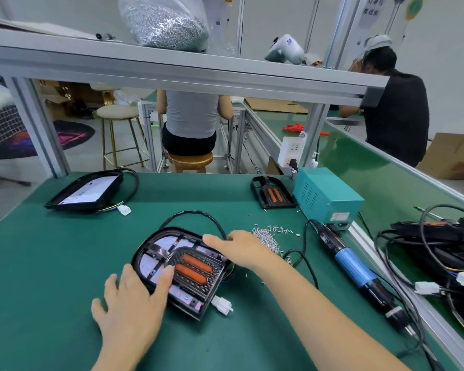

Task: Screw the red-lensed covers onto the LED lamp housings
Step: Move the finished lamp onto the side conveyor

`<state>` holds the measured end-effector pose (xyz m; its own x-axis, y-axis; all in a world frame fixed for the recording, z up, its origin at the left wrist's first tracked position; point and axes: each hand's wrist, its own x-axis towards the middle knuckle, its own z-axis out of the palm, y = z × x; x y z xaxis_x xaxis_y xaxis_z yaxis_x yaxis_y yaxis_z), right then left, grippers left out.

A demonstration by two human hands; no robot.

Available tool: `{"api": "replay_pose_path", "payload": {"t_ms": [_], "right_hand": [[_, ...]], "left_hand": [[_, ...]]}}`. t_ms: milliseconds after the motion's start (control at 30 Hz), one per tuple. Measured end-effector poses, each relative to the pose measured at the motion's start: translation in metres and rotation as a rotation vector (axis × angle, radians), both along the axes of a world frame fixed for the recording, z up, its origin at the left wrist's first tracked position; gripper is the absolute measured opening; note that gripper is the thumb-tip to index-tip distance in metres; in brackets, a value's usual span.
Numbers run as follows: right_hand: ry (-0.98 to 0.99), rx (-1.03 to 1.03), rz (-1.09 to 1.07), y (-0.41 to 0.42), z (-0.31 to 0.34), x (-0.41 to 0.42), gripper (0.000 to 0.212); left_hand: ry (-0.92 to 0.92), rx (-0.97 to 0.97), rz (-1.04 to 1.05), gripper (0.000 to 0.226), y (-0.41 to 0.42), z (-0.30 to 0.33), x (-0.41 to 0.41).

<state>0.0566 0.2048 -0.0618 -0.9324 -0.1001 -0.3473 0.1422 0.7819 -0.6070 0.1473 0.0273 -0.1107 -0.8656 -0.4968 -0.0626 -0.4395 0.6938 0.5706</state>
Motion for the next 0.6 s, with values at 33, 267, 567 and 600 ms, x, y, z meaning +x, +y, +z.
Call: {"api": "replay_pose_path", "payload": {"t_ms": [33, 267, 567, 600], "right_hand": [[-0.032, -0.022, -0.025, -0.002, -0.001, -0.002, 0.092], [-0.086, -0.101, -0.072, -0.009, -0.002, -0.017, 0.073], [-0.126, -0.399, -0.140, -0.014, -0.013, -0.011, 0.033], [-0.121, -0.417, -0.143, -0.014, -0.012, -0.009, 0.035]], "left_hand": [[0.010, 0.018, 0.011, 0.091, 0.002, -0.001, 0.001], [0.101, 0.112, -0.037, 0.103, 0.017, 0.000, -0.004], [0.265, 0.607, -0.110, 0.084, 0.018, 0.000, -0.026], [0.274, 0.664, -0.119, 0.081, 0.018, 0.000, -0.027]]}}
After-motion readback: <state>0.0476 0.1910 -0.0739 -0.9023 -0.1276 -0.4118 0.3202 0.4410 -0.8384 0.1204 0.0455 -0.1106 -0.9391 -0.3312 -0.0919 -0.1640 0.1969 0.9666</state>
